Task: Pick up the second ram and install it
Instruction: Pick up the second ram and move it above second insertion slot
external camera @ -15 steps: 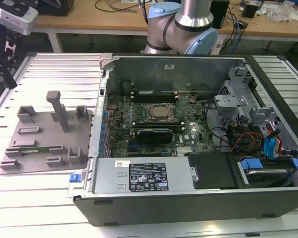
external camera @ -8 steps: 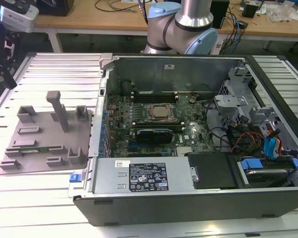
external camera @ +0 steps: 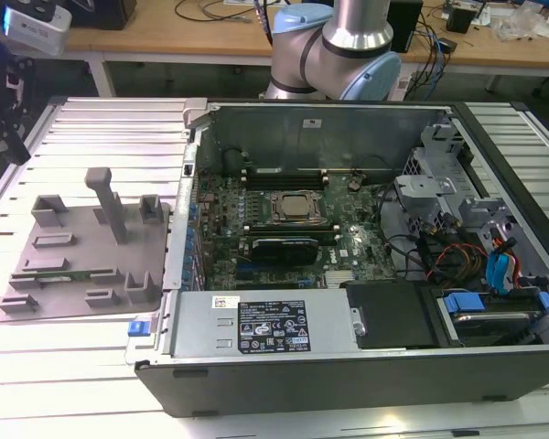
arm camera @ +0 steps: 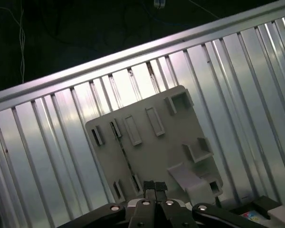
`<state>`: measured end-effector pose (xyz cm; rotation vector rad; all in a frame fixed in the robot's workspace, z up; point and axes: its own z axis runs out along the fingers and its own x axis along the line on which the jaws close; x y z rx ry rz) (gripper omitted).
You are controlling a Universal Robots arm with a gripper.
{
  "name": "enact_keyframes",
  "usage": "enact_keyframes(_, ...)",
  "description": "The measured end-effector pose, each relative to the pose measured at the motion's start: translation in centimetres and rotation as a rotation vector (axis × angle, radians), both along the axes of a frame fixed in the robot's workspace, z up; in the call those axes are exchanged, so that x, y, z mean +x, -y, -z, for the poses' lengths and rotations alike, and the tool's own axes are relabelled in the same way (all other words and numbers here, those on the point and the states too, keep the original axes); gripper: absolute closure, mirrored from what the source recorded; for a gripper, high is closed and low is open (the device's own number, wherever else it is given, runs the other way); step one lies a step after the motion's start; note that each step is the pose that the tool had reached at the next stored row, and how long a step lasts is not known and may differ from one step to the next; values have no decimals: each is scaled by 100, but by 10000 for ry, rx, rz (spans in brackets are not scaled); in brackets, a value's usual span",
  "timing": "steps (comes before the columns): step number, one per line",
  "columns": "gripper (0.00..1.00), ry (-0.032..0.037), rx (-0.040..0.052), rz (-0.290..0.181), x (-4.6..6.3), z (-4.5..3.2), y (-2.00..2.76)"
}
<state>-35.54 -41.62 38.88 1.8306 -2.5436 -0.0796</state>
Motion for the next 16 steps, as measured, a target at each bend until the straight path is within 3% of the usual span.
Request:
enact_keyframes(6, 92, 1, 0, -820, 0, 0, 0)
enact_keyframes(16, 92, 0, 0, -1635, 0, 0, 0)
